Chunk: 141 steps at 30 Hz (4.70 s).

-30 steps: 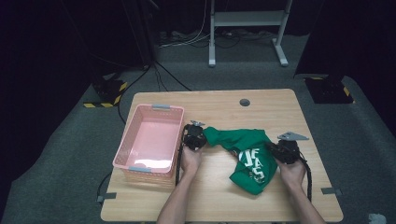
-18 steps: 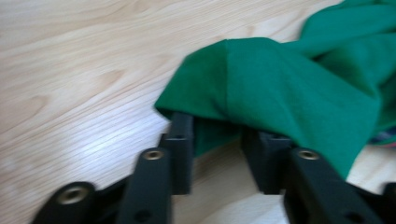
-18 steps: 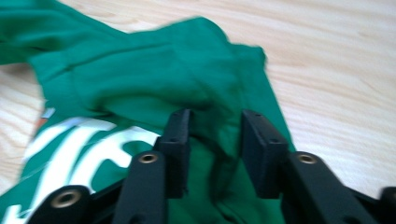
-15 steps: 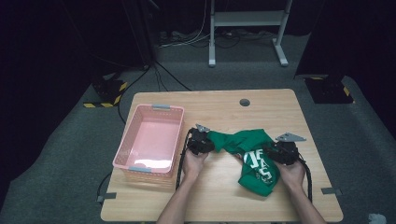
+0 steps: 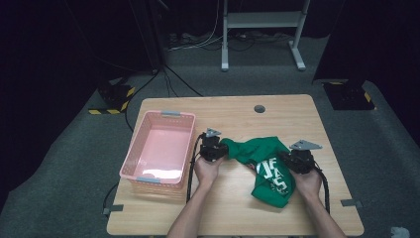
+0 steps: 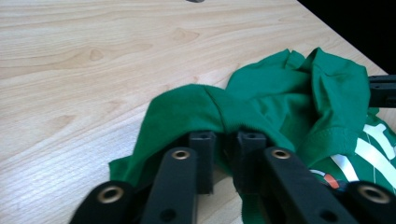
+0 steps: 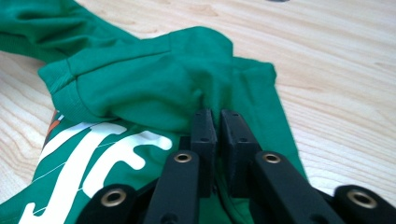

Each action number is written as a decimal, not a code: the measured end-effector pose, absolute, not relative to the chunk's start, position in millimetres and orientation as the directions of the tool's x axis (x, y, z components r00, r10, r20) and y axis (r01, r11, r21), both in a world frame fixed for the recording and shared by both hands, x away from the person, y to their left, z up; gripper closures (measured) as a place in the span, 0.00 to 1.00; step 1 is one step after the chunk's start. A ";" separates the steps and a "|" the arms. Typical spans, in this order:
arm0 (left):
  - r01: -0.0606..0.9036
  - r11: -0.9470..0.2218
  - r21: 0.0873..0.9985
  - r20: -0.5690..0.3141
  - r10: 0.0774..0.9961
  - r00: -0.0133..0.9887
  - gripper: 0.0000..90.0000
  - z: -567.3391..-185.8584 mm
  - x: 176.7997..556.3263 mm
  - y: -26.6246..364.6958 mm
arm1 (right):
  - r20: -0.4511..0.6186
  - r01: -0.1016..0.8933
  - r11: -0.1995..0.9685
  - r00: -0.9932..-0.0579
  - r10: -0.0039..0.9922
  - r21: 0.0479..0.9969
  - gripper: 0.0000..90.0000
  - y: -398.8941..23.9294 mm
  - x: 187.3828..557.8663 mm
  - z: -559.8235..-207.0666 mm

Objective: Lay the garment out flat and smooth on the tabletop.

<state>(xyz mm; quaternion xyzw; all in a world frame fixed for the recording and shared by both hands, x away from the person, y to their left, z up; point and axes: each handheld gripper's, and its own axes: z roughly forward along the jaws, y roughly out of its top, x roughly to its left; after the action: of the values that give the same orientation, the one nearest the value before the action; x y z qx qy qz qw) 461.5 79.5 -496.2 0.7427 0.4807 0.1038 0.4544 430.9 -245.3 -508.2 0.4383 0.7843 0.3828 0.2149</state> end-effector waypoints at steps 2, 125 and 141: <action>0.623 -0.104 0.776 -0.298 0.809 0.506 0.95 -494.3 462.3 84.0 | -0.002 0.519 0.318 -0.520 0.854 0.794 0.95 -247.2 430.7 -506.7; 0.631 -0.108 0.768 -0.318 0.791 0.523 0.93 -495.7 479.1 69.9 | 0.043 0.514 0.312 -0.567 0.823 0.799 0.97 -232.9 449.2 -498.4; 0.687 -0.122 0.716 -0.300 0.836 0.460 0.70 -518.6 491.9 65.8 | 0.113 0.602 0.214 -0.458 0.882 0.769 0.81 -238.2 475.3 -511.7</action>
<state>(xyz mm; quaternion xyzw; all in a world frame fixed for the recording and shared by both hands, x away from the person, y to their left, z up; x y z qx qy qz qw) 491.9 65.8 -518.6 0.7437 0.5119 0.0882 0.4209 475.3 -238.2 -511.7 0.4892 0.7583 0.3923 0.1784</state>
